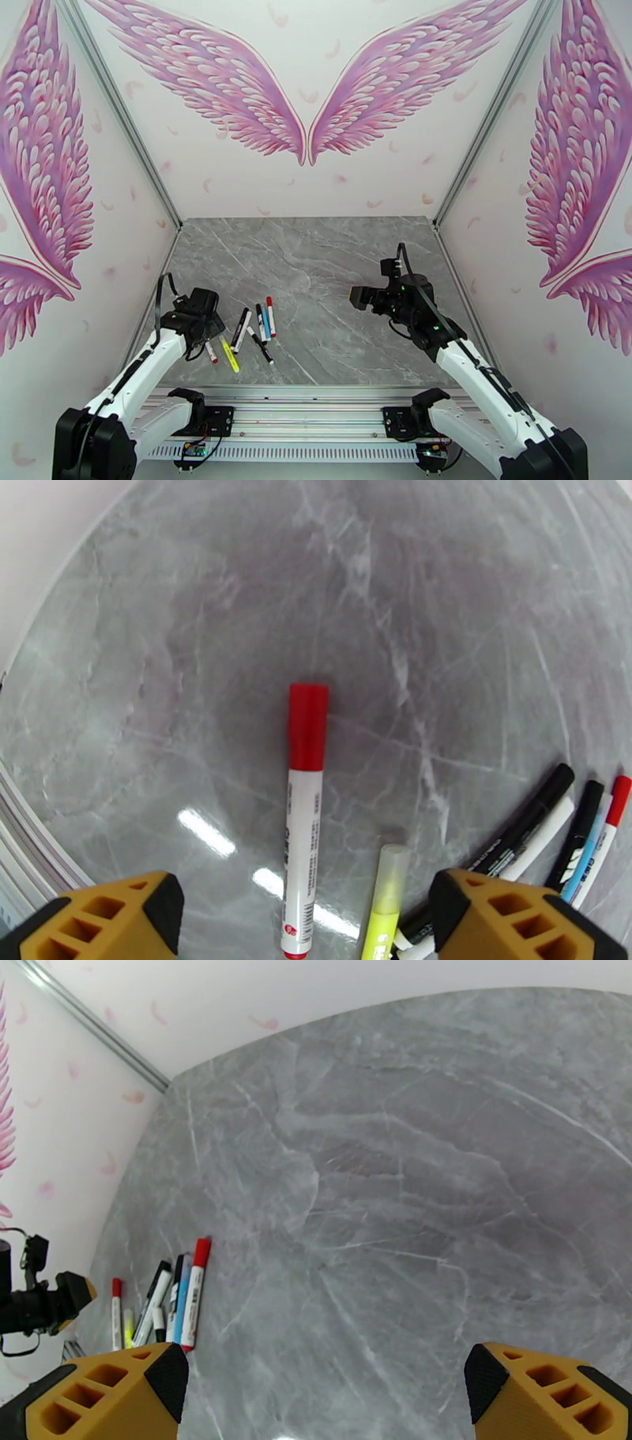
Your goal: Open the pen caps
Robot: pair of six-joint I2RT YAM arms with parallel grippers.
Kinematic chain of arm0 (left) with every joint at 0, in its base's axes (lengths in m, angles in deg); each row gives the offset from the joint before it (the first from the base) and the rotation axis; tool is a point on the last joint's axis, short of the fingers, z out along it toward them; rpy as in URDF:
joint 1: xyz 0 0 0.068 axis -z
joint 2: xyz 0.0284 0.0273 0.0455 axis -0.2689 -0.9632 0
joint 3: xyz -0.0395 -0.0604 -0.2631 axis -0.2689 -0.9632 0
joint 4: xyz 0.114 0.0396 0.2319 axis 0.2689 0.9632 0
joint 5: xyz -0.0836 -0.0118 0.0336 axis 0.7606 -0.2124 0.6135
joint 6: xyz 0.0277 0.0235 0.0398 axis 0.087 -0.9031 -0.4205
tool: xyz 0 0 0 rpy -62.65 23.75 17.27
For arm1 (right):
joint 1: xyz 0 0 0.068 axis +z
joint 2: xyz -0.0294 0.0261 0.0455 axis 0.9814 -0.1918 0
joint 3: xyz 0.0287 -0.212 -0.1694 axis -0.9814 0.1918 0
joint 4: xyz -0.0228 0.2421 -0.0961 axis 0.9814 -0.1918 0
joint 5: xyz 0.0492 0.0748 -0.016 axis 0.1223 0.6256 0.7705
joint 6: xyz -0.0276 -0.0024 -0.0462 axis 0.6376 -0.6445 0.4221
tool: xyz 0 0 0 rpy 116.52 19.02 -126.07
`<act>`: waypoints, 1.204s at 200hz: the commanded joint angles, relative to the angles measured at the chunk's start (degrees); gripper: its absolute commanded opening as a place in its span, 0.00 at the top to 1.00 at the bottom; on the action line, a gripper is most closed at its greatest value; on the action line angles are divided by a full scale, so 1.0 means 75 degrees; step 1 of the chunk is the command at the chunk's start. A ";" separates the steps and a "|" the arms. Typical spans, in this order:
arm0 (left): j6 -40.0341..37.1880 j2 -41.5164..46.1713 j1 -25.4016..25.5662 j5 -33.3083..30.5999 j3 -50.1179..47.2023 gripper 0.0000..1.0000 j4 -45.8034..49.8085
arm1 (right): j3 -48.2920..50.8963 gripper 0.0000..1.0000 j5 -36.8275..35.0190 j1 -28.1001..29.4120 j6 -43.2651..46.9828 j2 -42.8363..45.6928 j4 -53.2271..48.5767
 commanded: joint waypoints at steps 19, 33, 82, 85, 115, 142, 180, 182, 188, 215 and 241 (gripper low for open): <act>-0.0072 -0.0311 -0.0280 0.0569 -0.0296 0.22 -0.0360 | -0.0095 0.01 0.0319 0.0755 -0.0183 -0.0048 -0.0108; -0.0202 -0.0386 -0.0367 0.0706 -0.0380 0.24 -0.0496 | -0.0119 0.01 0.0303 0.0935 -0.0219 -0.0121 -0.0071; -0.0488 -0.1018 -0.0484 0.1038 -0.0355 0.35 -0.0798 | -0.0189 0.01 0.0269 0.1439 -0.0395 -0.0279 0.0162; -0.0508 -0.1028 -0.0489 0.1043 -0.0362 0.36 -0.0823 | -0.0192 0.01 0.0259 0.1458 -0.0407 -0.0297 0.0163; -0.0433 -0.1209 -0.0563 0.1292 -0.0487 0.44 -0.1138 | -0.0189 0.01 0.0148 0.1656 -0.0454 -0.0382 0.0222; -0.0427 -0.1295 -0.0593 0.1118 -0.0505 0.52 -0.1173 | -0.0177 0.01 0.0080 0.1769 -0.0478 -0.0394 0.0246; -0.0491 -0.1392 -0.0708 0.1045 -0.0583 0.57 -0.1205 | -0.0143 0.01 -0.0013 0.1842 -0.0499 -0.0394 0.0228; -0.0495 -0.1392 -0.0717 0.1050 -0.0592 0.58 -0.1217 | -0.0134 0.01 -0.0013 0.1841 -0.0501 -0.0394 0.0230; -0.0499 -0.1392 -0.0732 0.1053 -0.0617 0.59 -0.1241 | -0.0125 0.01 -0.0014 0.1858 -0.0509 -0.0400 0.0234; -0.0562 -0.1393 -0.0823 0.1132 -0.0681 0.61 -0.1330 | -0.0090 0.01 -0.0031 0.1883 -0.0536 -0.0405 0.0254; -0.0607 -0.1369 -0.0886 0.1274 -0.0793 0.64 -0.1548 | -0.0072 0.01 -0.0049 0.1902 -0.0574 -0.0405 0.0269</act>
